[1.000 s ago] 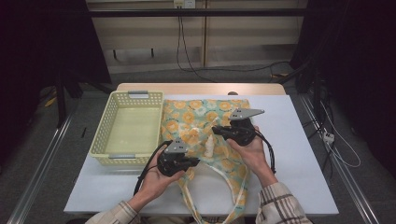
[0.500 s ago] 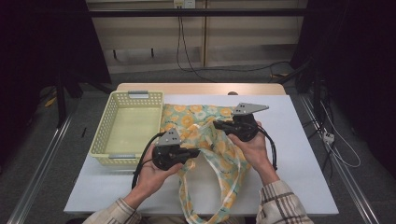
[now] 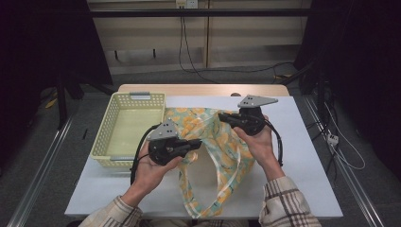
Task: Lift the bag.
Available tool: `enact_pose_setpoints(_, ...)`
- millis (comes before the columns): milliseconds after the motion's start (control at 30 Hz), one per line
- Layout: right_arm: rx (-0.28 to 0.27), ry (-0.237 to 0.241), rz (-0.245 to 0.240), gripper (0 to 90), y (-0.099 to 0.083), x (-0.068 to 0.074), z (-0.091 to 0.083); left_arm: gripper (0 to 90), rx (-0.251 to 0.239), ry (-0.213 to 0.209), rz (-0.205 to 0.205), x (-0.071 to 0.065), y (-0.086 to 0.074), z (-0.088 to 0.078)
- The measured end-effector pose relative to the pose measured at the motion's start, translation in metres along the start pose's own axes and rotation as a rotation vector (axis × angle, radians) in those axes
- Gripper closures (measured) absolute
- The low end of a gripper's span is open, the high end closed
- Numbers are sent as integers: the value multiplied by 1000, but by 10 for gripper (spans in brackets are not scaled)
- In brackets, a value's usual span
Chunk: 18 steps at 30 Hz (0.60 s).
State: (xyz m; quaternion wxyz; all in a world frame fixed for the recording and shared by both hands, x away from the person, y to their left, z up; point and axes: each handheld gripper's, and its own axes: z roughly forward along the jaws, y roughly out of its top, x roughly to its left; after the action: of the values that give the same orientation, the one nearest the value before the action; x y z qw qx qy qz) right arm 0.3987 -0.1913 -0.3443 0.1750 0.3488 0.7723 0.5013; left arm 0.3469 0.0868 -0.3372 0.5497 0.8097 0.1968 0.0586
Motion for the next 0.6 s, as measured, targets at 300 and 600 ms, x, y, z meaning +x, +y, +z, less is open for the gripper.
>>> enact_pose_setpoints(300,-36,-31,-20,900,29,-8,-11,900,-67,-4,37,-5,31,-12)
enact_pose_setpoints(600,-68,-60,-34,900,57,-18,-20,900,-135,-17,64,-13,59,-20)
